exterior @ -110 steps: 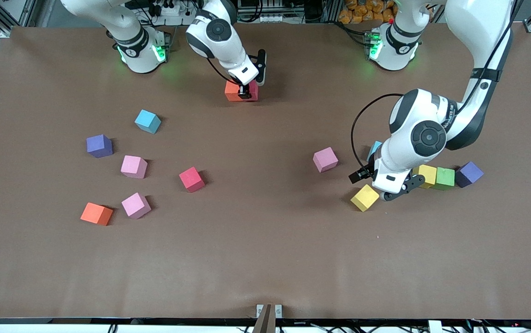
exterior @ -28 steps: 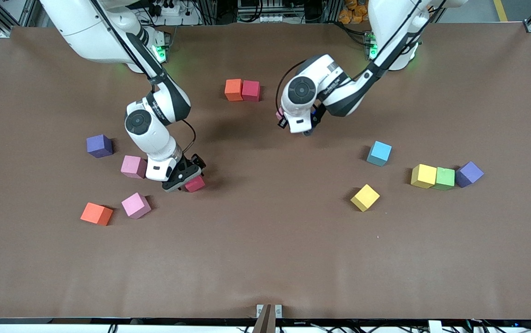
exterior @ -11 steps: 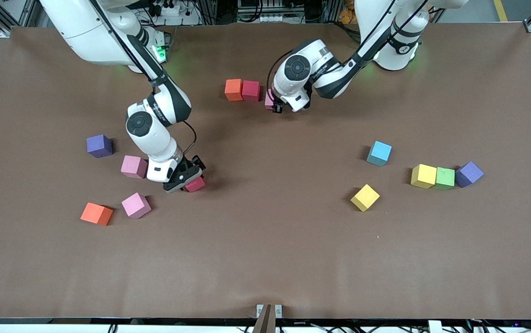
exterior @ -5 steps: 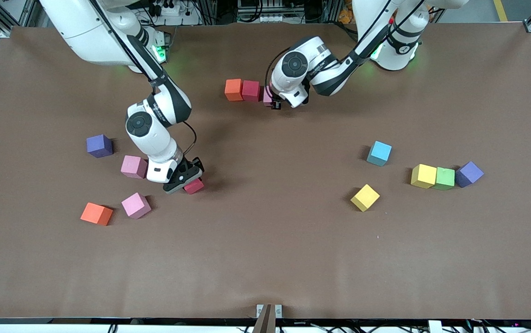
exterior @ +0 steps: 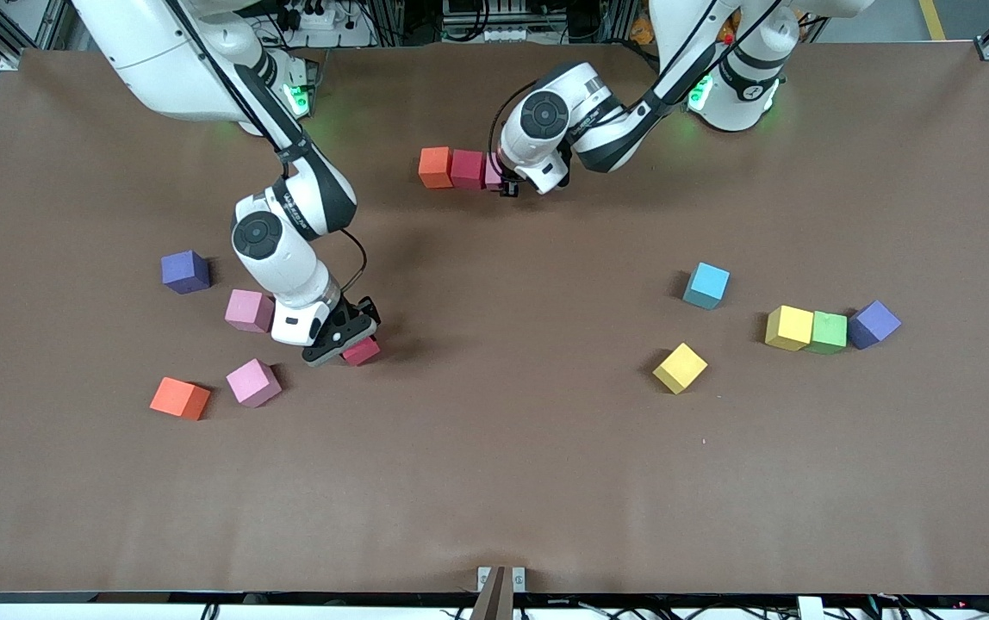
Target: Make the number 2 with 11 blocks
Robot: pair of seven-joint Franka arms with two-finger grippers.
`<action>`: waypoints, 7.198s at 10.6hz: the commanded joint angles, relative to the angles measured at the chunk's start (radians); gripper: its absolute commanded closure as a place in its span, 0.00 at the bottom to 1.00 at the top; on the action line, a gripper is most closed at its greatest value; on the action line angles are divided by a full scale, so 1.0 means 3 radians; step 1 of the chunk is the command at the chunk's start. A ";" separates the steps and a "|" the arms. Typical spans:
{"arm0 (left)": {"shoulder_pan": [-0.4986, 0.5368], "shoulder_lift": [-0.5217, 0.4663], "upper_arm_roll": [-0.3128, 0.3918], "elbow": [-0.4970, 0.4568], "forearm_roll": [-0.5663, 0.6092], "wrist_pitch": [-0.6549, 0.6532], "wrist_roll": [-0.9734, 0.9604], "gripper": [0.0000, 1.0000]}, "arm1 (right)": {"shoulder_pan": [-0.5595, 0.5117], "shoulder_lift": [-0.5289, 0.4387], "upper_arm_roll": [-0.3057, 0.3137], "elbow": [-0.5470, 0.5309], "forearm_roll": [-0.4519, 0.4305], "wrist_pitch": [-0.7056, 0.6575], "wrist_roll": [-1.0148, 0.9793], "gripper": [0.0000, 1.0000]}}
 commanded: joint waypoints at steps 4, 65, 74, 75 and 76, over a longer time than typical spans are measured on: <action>-0.0104 0.0082 -0.0009 -0.0030 -0.0083 0.0178 -0.0036 1.00 | 0.0065 0.0010 0.0055 0.0115 -0.0028 -0.0117 0.0431 0.68; 0.1936 -0.1048 0.0752 -0.0035 0.1176 -0.1218 0.8023 0.00 | 0.2898 -0.0312 -0.0707 -0.0279 -0.0089 -0.0296 0.4671 0.00; 0.1869 -0.0828 0.0758 -0.0306 0.1155 -0.0809 0.7982 0.00 | 0.1989 -0.0578 -0.0692 0.0094 -0.0094 -0.0995 0.3007 0.00; 0.1869 -0.0808 0.0758 -0.0311 0.1160 -0.0799 0.7977 0.00 | 0.1856 -0.0603 -0.0692 0.0105 -0.0089 -0.1032 0.2726 0.00; 0.1869 -0.0772 0.0763 -0.0311 0.1160 -0.0773 0.7946 0.00 | 0.1728 -0.0619 -0.0692 0.0105 -0.0089 -0.1038 0.2444 0.00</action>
